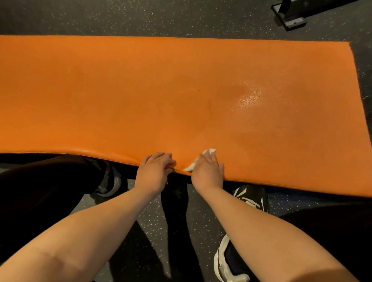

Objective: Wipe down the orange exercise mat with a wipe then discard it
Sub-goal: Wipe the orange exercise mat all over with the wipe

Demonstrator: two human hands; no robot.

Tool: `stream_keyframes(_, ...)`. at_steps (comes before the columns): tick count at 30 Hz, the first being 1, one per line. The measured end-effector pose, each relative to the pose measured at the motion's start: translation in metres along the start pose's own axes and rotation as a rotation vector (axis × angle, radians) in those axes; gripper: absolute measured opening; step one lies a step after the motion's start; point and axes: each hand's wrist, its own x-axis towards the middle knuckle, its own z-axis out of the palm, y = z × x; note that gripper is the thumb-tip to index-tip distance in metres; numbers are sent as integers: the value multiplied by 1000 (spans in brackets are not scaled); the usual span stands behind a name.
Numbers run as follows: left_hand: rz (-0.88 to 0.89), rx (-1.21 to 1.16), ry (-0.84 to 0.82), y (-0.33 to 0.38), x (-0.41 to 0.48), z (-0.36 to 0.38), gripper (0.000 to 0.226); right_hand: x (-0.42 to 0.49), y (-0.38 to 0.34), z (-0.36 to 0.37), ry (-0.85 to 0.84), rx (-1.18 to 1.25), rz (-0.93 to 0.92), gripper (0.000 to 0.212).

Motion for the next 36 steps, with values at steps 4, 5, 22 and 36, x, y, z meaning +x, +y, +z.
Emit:
stream_keyframes(4,-18,9,40,3,-3,2,31,-11,-17,11,-122,62,-200,53)
stream_keyframes(5,-19,9,39,3,-3,0,30,-12,-15,8,-132,66,-214,54)
stream_keyframes(22,-37,-11,151,52,-31,-36,24,-45,2,-27,-4,137,-216,47)
stream_keyframes(36,-11,-189,-144,45,-50,26,34,-56,33,20,-73,-122,-292,58)
